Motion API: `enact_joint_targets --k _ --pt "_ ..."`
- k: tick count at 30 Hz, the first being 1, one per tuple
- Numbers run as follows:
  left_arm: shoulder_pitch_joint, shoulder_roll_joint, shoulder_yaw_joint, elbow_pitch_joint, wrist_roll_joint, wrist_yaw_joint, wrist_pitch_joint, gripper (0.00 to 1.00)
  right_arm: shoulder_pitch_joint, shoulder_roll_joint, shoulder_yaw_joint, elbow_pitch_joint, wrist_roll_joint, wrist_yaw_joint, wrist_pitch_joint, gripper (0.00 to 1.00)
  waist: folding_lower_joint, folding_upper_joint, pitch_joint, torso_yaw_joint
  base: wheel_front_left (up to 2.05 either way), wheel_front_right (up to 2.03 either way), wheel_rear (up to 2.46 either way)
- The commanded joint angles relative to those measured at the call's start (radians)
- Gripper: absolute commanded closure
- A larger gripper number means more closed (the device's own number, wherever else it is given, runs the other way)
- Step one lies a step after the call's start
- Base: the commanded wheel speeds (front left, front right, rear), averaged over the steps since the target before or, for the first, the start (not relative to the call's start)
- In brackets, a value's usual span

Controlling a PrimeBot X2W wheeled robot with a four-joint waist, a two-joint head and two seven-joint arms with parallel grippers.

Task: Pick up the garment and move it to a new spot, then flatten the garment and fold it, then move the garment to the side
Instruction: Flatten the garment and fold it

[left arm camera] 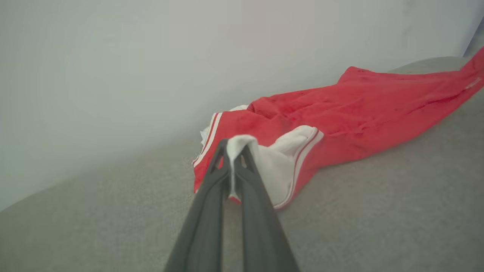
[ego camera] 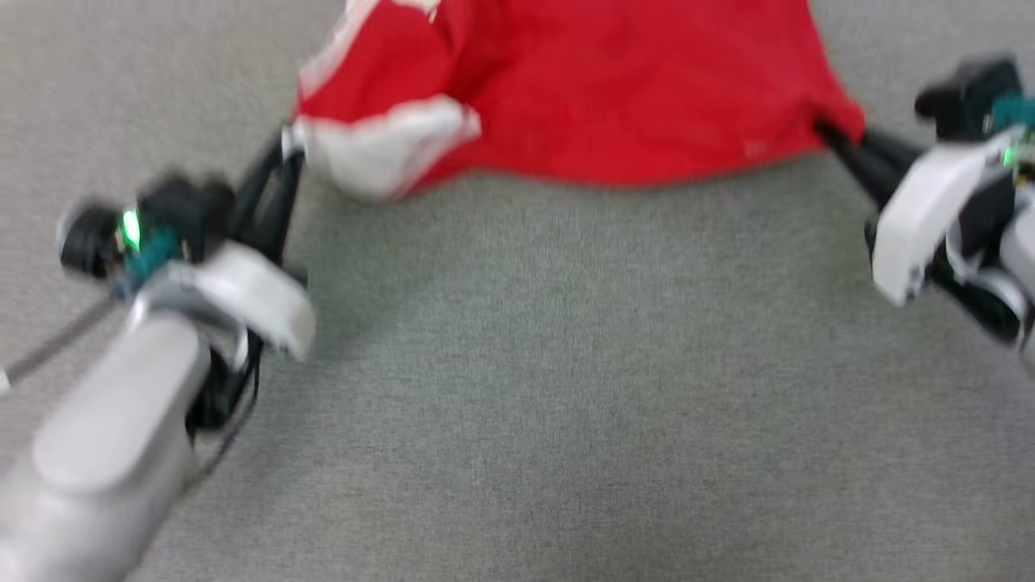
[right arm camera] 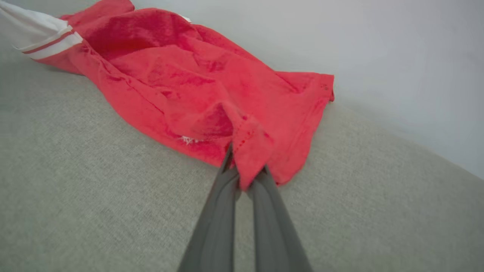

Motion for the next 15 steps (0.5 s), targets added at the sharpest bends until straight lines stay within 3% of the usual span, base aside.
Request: enact_joint_targets --k 1,9,15 --pt "0.083 0.019 -0.006 -0.029 -0.011 0.018 -0.004 1.0 0.054 -0.021 0.018 -0.022 0.014 -0.001 -0.017 1.0 0.0001 -0.0001 -0.081 0.003 0.0 0.0 0.0" --pt "0.443 0.11 -0.022 -0.217 -0.101 0.127 0.024 1.0 0.29 -0.133 0.077 -0.151 0.066 -0.001 -0.032 1.0 0.0001 -0.0001 -0.192 -0.001 0.0 0.0 0.0" --pt "0.641 0.137 -0.035 -0.3 -0.175 0.179 0.032 1.0 0.469 -0.212 0.055 -0.229 0.099 -0.001 -0.048 1.0 0.0001 -0.0001 -0.243 0.004 0.0 0.0 0.0"
